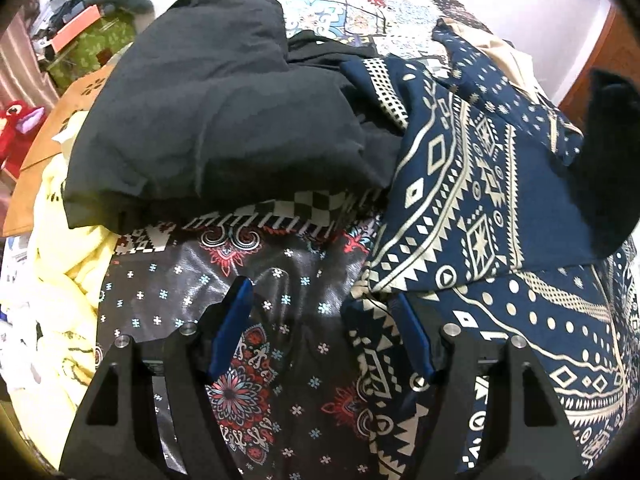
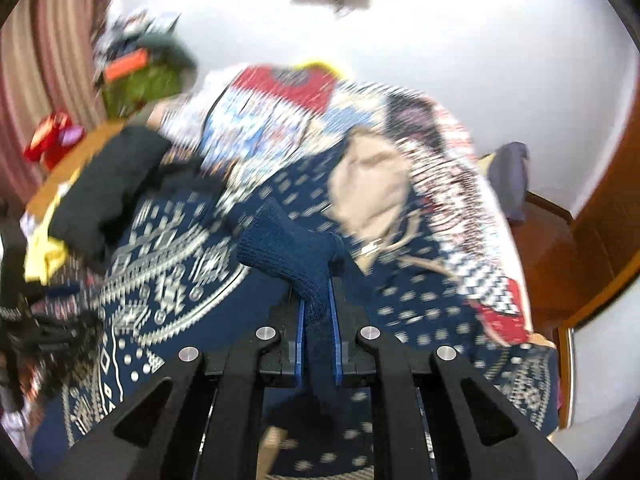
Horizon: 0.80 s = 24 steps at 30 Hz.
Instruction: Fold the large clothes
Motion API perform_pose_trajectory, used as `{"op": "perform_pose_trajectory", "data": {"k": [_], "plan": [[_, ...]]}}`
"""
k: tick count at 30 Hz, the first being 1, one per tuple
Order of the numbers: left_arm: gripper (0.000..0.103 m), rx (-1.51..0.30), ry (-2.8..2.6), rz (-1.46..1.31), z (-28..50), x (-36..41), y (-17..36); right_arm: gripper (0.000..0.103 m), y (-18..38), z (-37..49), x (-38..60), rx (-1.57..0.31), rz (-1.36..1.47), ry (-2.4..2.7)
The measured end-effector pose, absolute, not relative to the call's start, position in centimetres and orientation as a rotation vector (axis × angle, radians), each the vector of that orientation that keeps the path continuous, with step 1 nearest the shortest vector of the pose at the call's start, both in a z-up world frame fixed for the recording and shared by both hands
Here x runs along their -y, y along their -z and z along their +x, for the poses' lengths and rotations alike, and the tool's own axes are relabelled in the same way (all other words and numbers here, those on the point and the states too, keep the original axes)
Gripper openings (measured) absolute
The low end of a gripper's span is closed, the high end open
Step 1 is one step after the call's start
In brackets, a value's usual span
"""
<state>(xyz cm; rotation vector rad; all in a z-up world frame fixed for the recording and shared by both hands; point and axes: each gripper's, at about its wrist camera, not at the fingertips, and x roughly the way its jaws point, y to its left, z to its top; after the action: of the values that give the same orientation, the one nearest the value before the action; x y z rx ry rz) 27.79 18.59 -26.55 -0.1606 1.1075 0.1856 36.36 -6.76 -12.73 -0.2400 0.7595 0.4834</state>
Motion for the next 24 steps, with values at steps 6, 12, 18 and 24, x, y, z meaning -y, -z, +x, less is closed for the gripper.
{"op": "perform_pose_trajectory", "data": {"k": [6, 12, 18, 24], "plan": [[0.069, -1.103, -0.218, -0.169, 28.0, -18.8, 26.6, 0.009, 11.0, 37.2, 11.3, -0.737, -0.134, -0.397], [0.069, -1.089, -0.262, -0.199, 27.6, -19.3, 26.7, 0.009, 13.9, 37.5, 15.0, -0.834, -0.057, -0.345], [0.07, -1.088, -0.272, -0.221, 27.7, -19.7, 26.9, 0.009, 19.0, 37.8, 18.0, -0.985, 0.027, -0.292], [0.074, -1.087, -0.279, -0.2, 27.5, -19.6, 27.2, 0.01, 22.7, 37.8, 20.1, -1.109, 0.078, -0.252]]}}
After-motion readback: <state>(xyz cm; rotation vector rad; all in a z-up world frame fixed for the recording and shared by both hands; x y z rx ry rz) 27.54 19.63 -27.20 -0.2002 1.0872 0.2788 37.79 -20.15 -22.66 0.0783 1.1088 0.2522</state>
